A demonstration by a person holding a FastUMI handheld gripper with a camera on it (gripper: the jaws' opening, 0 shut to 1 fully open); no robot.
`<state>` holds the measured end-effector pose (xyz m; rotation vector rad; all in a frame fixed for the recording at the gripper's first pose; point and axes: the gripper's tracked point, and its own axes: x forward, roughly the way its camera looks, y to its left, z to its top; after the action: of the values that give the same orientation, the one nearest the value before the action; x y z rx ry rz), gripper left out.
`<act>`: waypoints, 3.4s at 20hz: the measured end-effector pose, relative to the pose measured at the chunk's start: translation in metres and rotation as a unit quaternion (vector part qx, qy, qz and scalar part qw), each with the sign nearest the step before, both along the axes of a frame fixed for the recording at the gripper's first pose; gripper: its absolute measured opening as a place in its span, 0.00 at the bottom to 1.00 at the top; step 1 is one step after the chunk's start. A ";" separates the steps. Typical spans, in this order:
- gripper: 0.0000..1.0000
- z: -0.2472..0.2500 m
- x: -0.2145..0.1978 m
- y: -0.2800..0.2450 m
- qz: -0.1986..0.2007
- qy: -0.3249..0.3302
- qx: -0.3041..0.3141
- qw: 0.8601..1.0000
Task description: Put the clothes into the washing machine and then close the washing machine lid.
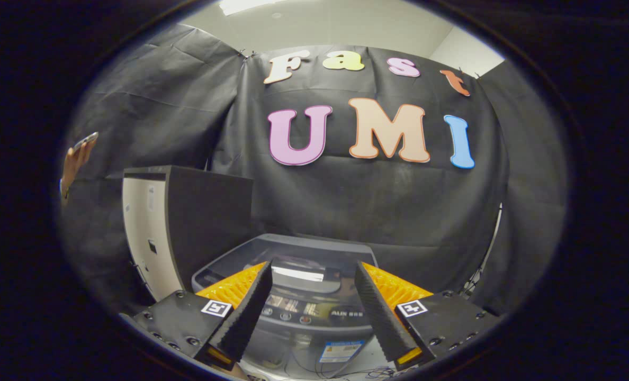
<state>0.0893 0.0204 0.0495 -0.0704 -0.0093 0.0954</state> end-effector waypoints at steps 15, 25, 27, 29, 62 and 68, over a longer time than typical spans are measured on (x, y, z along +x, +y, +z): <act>0.97 -0.056 -0.068 -0.022 -0.036 0.017 0.048 0.998; 0.97 -0.052 -0.078 -0.020 -0.040 0.001 0.034 0.999; 0.98 -0.053 -0.078 -0.020 -0.040 0.002 0.034 0.999; 0.98 -0.051 -0.078 -0.021 -0.040 0.001 0.034 0.999; 0.98 -0.050 -0.080 -0.023 -0.040 0.001 0.034 0.999; 0.98 -0.050 -0.080 -0.024 -0.040 0.001 0.034 0.999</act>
<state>0.0093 -0.0034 -0.0006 -0.0020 -0.0077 0.0155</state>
